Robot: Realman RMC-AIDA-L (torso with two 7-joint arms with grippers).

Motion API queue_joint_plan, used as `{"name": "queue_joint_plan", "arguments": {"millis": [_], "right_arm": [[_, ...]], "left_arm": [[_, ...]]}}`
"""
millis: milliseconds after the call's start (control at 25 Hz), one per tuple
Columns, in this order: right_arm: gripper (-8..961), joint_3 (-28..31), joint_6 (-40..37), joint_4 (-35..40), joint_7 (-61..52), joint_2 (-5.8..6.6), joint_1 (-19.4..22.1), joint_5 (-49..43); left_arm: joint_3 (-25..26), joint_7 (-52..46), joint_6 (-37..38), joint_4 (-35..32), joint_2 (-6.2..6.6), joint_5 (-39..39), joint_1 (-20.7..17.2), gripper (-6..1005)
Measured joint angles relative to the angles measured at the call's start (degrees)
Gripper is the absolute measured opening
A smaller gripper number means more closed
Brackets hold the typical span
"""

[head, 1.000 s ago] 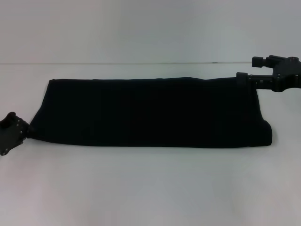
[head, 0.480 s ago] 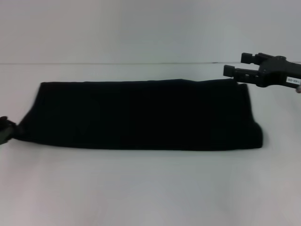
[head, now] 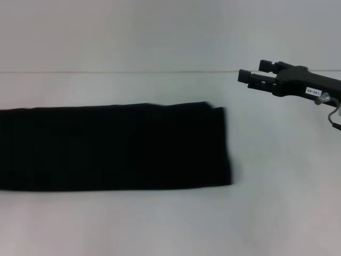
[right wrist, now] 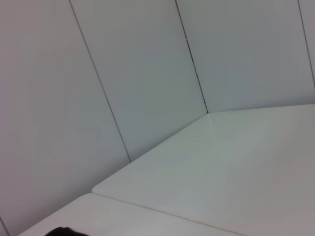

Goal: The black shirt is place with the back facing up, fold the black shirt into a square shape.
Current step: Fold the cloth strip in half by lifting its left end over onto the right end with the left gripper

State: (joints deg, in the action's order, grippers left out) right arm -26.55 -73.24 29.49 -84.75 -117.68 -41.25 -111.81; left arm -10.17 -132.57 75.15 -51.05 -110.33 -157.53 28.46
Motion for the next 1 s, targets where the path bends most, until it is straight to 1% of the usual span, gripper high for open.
{"name": "queue_joint_plan", "arguments": {"millis": [120, 200, 360, 480, 600, 720, 760, 800, 840, 880, 920, 960, 1000], "right_arm": [[921, -0.04, 0.83, -0.61, 0.50, -0.24, -0.22, 0.18], [921, -0.06, 1.08, -0.70, 0.64, -0.29, -0.38, 0.19], [922, 0.03, 1.08, -0.58, 0.67, 0.04, -0.63, 0.20], [923, 0.36, 0.95, -0.21, 0.71, 0.47, -0.71, 0.40], [923, 0.45, 1.04, -0.06, 1.23, 1.19, -0.57, 1.66], [922, 0.44, 0.91, -0.05, 1.71, 2.04, -0.23, 2.42], [921, 0.43, 0.74, -0.04, 1.82, 2.31, -0.10, 2.51], [921, 0.45, 0.64, -0.03, 1.93, 2.59, 0.11, 2.51], [920, 0.45, 0.51, -0.02, 1.96, 2.82, 0.26, 2.53], [920, 0.46, 0.25, -0.02, 1.98, 3.40, 0.66, 2.55], [919, 0.46, 0.01, -0.01, 1.99, 3.75, 0.92, 2.55], [919, 0.46, -0.26, -0.01, 1.99, 4.15, 1.26, 2.56], [919, 0.46, -0.48, 0.01, 1.99, 4.46, 1.51, 2.57]], "left_arm": [[0.51, 1.09, 0.53, -2.73, 0.82, -1.61, -1.19, 65], [0.67, 1.71, 1.21, -3.38, 1.10, -2.25, -1.30, 65], [0.34, 1.91, 4.86, -3.26, 1.32, -1.17, 0.66, 65], [0.26, 1.82, 11.24, -2.48, 1.66, 3.17, 4.25, 66], [-0.64, 1.36, 16.63, -1.21, 1.71, 9.16, 9.26, 66], [-4.67, 0.01, 18.43, 2.82, 0.81, 14.54, 15.40, 66], [-6.57, -0.41, 18.45, 4.87, 0.05, 16.09, 17.53, 66], [-8.04, -0.50, 18.00, 6.56, -1.29, 17.43, 19.46, 66], [-9.40, -0.49, 17.36, 7.76, -2.93, 18.44, 21.06, 66], [-10.63, -0.37, 16.51, 8.54, -5.03, 19.20, 22.39, 66], [-11.39, -0.17, 15.45, 8.63, -6.77, 19.64, 23.06, 66], [-12.49, 0.17, 13.84, 8.84, -9.33, 20.17, 23.66, 66], [-13.29, 0.49, 12.66, 9.08, -11.05, 20.57, 23.76, 66]]}}
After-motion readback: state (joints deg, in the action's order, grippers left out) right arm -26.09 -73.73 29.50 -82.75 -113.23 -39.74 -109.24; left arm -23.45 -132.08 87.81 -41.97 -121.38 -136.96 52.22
